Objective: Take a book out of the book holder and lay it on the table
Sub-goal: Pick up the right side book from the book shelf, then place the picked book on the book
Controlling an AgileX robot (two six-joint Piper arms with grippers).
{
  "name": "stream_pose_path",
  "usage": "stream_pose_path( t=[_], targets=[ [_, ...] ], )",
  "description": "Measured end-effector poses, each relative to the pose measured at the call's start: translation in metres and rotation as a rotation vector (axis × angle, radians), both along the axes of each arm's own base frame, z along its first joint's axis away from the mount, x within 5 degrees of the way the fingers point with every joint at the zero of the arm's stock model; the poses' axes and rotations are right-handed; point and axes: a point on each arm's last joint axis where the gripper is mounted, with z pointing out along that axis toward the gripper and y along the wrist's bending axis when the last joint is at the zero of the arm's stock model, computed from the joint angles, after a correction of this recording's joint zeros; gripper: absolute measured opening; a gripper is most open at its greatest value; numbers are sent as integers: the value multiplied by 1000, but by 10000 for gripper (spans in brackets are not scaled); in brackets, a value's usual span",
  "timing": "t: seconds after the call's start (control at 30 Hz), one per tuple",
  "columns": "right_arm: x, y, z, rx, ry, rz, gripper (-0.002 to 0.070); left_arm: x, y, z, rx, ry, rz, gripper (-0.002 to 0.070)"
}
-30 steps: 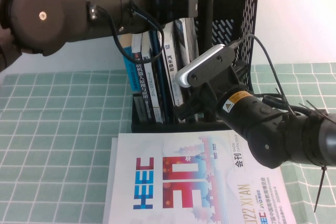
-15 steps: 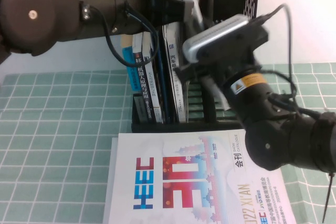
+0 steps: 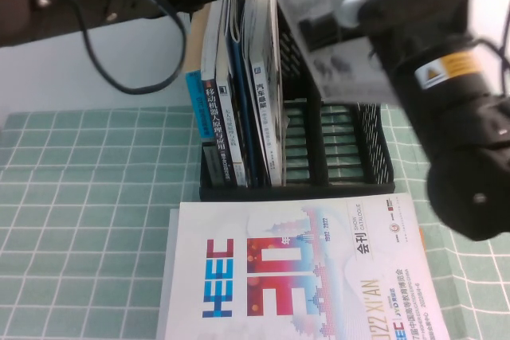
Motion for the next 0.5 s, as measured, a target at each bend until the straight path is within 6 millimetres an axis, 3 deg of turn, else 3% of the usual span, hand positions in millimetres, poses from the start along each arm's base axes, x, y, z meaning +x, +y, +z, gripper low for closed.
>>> stream_pose_path(
  t=[0.23, 0.37, 0.5],
  targets=[
    [-40, -16, 58, -105, -135, 109, 25, -23, 15, 10, 53, 20, -6, -2],
    [-61, -16, 66, -354, -104, 209, 25, -43, 27, 19, 59, 18, -10, -2],
    [-73, -18, 56, -626, 6, 264, 25, -64, 40, 29, 63, 6, -12, -2]
  ],
)
